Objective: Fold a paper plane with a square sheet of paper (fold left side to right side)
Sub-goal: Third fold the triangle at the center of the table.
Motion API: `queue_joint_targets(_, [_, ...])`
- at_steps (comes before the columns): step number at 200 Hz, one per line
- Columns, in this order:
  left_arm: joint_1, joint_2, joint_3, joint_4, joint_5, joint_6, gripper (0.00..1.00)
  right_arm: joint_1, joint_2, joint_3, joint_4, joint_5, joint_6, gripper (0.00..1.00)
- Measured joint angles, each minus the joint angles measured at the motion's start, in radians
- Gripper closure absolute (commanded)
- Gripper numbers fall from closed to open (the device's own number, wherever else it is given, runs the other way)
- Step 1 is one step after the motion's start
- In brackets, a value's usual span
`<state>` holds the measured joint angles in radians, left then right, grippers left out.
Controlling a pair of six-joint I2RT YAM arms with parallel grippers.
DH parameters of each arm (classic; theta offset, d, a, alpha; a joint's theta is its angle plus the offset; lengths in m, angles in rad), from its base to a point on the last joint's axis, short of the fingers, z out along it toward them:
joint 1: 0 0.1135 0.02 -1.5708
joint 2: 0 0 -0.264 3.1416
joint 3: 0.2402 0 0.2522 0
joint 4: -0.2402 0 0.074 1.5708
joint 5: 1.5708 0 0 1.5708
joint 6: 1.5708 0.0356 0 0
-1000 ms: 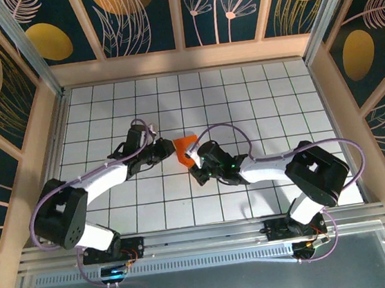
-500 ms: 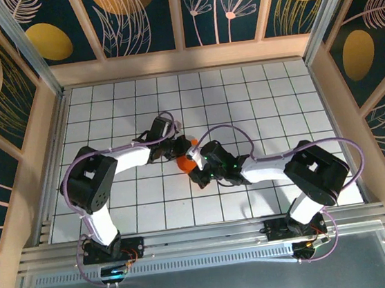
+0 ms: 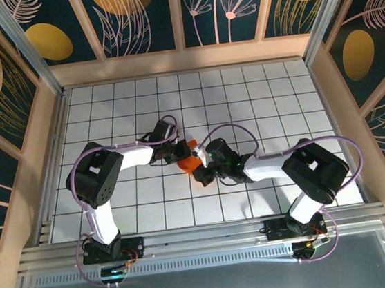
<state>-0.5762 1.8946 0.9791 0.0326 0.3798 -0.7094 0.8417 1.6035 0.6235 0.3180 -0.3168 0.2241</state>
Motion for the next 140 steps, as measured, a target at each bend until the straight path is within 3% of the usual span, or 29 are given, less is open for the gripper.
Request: queue_joint_targets(140, [-0.013, 0.013, 0.024, -0.008, -0.026, 0.040, 1.00, -0.073, 0.034, 0.065, -0.106, 0.055, 0.018, 1.00])
